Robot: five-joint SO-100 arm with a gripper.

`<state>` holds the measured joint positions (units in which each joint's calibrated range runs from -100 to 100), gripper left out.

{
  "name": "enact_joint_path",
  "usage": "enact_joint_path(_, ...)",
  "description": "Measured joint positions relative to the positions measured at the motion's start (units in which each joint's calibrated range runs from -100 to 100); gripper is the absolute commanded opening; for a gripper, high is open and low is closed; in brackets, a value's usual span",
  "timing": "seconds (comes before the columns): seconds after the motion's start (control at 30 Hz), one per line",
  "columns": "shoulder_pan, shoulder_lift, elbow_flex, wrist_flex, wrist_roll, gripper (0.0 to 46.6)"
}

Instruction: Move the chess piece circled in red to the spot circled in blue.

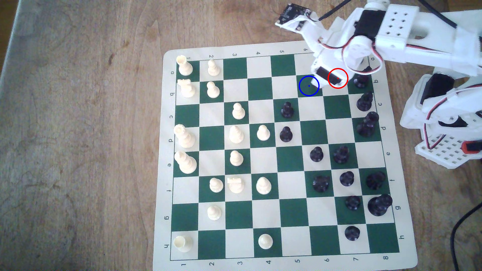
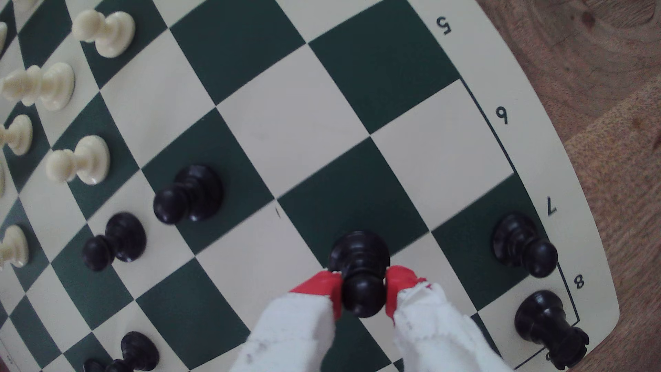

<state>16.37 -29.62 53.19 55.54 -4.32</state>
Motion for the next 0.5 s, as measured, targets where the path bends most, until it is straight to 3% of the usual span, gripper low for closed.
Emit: enact_joint_path(0.5,0.0,6.2,-0.1,-6.5,0.4,2.2)
